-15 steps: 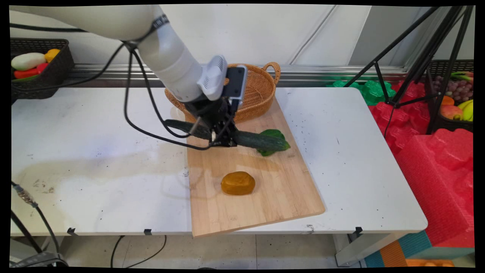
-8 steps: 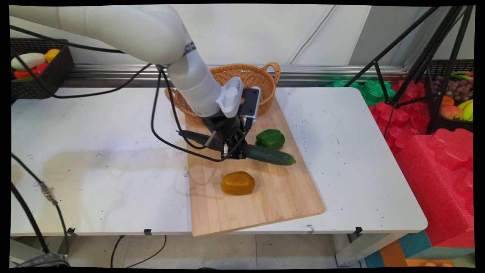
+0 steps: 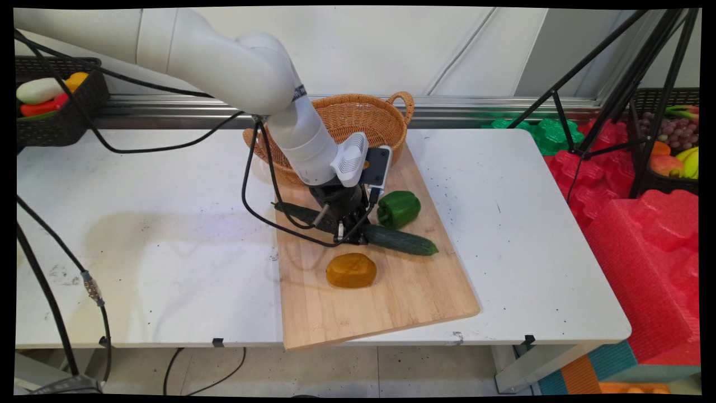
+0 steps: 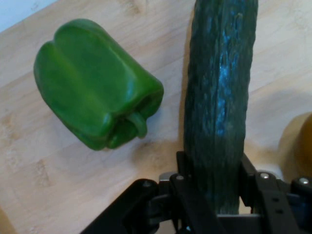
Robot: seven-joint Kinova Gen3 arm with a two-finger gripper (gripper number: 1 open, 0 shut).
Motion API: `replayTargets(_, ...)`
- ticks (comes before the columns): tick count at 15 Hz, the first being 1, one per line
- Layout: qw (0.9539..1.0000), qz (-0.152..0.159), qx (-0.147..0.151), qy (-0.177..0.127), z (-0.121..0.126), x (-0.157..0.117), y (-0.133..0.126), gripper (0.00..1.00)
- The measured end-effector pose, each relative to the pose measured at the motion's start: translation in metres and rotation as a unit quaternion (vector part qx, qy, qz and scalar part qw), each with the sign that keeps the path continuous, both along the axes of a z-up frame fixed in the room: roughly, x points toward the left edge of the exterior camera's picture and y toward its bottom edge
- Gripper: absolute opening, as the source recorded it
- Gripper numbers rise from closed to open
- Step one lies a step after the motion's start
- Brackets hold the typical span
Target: Place the picked object on the cutting board
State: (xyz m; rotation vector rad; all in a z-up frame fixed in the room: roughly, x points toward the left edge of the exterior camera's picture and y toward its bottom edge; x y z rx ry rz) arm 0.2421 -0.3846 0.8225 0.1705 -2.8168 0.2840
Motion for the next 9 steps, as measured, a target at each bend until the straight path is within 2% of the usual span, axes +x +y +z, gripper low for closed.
replayTargets(4,1.0,-0.004,0.003,0.002,-0.0064,0.0012,-0.0039,0.0)
replayTargets(5,1.0,-0.004,0.003,0.003,-0.0067,0.0021,-0.0043,1.0)
replayTargets(9,1.0,-0.003,0.001,0.008,-0.0031,0.0079,-0.0036,1.0)
